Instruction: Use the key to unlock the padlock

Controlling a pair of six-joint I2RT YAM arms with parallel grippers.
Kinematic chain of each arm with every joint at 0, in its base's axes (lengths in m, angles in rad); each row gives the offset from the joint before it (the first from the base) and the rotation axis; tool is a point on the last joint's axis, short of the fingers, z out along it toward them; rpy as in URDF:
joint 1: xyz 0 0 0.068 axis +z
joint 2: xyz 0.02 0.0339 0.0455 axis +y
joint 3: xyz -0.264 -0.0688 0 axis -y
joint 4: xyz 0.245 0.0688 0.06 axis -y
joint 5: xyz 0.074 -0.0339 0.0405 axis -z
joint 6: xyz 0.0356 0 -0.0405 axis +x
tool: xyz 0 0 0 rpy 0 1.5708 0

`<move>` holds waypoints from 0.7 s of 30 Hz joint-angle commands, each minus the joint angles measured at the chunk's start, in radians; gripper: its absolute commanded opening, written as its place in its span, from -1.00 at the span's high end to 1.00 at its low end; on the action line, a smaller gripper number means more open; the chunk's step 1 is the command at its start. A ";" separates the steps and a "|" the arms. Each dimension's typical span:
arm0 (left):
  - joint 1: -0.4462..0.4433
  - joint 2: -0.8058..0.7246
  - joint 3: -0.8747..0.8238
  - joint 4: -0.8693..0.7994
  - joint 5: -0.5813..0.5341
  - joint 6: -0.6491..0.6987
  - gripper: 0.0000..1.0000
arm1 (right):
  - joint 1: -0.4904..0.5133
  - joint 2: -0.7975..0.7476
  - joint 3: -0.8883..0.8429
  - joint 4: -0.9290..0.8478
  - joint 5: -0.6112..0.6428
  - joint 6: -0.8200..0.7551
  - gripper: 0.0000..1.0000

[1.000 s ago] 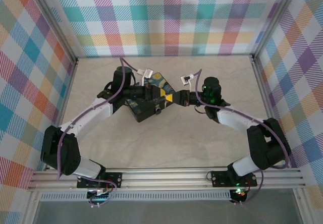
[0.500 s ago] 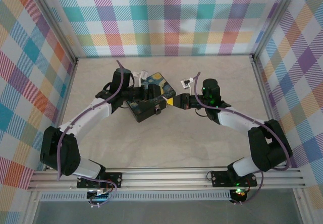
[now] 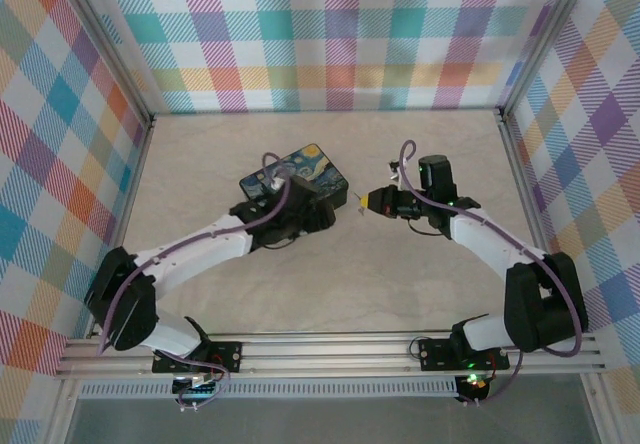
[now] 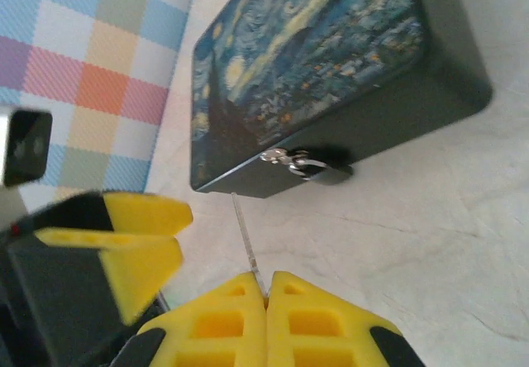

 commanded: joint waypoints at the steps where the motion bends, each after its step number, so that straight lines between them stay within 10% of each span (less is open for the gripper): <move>1: -0.079 0.076 0.021 -0.063 -0.286 -0.135 -0.58 | -0.001 -0.075 -0.001 -0.112 0.076 -0.050 1.00; 21: -0.116 0.472 0.239 -0.157 -0.560 -0.386 -0.41 | -0.074 -0.188 -0.106 -0.147 0.092 -0.059 1.00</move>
